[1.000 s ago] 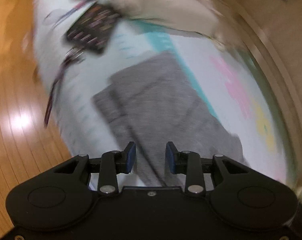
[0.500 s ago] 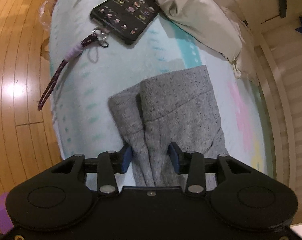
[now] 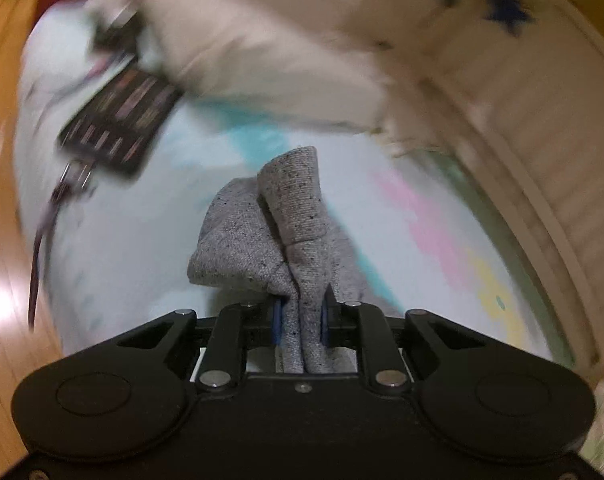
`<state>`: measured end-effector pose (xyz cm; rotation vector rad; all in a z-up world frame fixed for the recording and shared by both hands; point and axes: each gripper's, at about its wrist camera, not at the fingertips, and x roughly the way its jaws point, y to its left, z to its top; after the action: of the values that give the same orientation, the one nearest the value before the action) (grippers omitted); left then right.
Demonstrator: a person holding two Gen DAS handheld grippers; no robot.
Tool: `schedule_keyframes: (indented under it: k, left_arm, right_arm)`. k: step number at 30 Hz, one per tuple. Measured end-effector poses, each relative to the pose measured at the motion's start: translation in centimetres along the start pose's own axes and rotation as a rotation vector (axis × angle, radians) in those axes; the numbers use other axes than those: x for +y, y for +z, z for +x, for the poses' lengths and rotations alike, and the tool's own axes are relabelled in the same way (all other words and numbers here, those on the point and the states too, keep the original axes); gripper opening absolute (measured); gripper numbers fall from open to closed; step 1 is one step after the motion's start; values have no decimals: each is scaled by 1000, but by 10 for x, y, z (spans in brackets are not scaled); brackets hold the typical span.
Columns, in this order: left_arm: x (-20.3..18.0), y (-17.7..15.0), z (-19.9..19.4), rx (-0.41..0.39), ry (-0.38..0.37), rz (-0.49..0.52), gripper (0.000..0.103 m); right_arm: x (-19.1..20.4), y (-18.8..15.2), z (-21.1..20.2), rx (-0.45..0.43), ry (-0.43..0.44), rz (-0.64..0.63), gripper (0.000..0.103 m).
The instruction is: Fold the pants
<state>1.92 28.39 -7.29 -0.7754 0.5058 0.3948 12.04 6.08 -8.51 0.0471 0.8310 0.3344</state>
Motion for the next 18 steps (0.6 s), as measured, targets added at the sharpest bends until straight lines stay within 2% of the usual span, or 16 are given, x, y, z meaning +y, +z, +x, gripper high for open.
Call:
schedule_keyframes:
  k: [3,8,13,18]
  left_arm:
    - [-23,0,-15,-43,-56,74,21]
    - [-62,-2,-37,-84,-139,172,21]
    - [-115,-19,-56,-113,-240,324,21]
    - [-191,-65,-58,-75,-396,517,21]
  right_arm:
    - [0,-15,18,100,-23,-15,18]
    - [0,-20,11,83,9,-55,19]
    - [-41,-16,-12,20,77,174,19]
    - [-101,-13,-42,-53,20,331,21]
